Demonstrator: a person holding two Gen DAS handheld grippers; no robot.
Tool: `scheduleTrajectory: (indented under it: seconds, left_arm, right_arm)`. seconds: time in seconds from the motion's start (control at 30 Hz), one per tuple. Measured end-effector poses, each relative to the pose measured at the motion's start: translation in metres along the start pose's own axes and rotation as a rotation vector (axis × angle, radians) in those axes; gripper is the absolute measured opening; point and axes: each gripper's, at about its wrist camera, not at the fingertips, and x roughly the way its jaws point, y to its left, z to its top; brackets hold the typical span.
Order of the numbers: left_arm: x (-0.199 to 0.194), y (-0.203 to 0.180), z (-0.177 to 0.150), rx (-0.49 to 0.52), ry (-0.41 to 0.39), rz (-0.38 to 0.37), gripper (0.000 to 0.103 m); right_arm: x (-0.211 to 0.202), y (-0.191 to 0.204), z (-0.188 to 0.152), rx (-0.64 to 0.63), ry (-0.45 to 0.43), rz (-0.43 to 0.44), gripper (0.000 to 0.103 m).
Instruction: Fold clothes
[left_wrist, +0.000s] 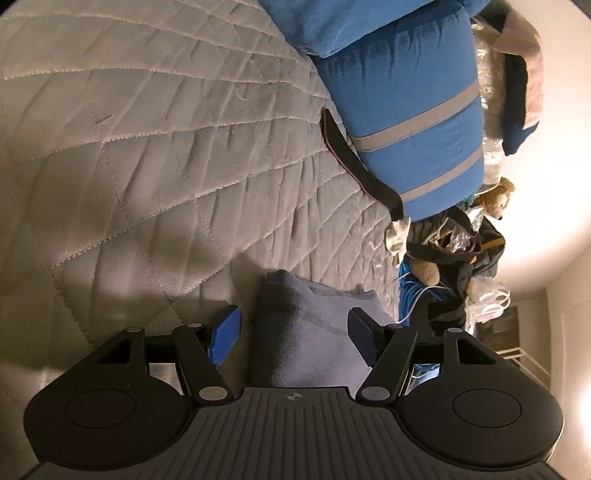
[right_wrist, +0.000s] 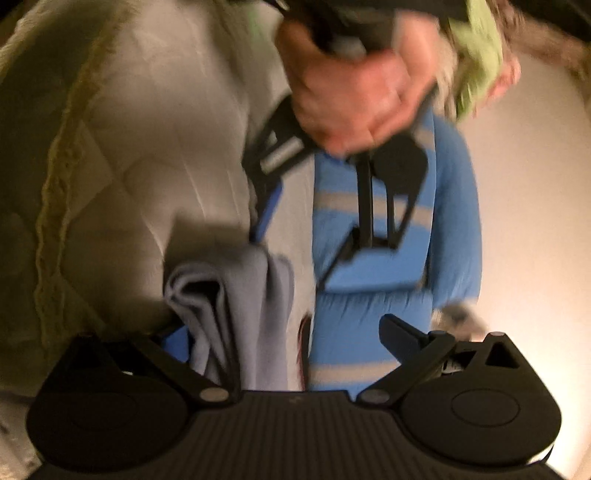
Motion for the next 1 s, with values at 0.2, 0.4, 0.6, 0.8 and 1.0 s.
scheduleTrajectory:
  seconds: [0.2,0.4,0.6,0.8,1.0]
  left_arm:
    - [0.000,0.004,0.004,-0.065,0.033,-0.025,0.063]
    - [0.008,-0.002,0.005,-0.055,0.074,-0.026,0.061]
    - [0.029,-0.014,0.007,-0.019,0.077,-0.015,0.015]
    - [0.038,-0.019,0.018,-0.014,0.075,-0.015,0.011]
    - [0.039,-0.019,0.022,-0.003,0.081,-0.019,0.011]
  right_arm:
    - [0.013,-0.021,-0.010,0.013,-0.074,0.131,0.069]
    - [0.013,-0.046,-0.024,0.131,-0.091,0.126,0.014]
    - [0.007,-0.056,-0.027,0.184,-0.101,0.139,0.004]
    - [0.001,-0.060,-0.021,0.218,-0.147,0.168,0.000]
    - [-0.021,-0.052,-0.031,0.224,-0.171,0.166,0.000]
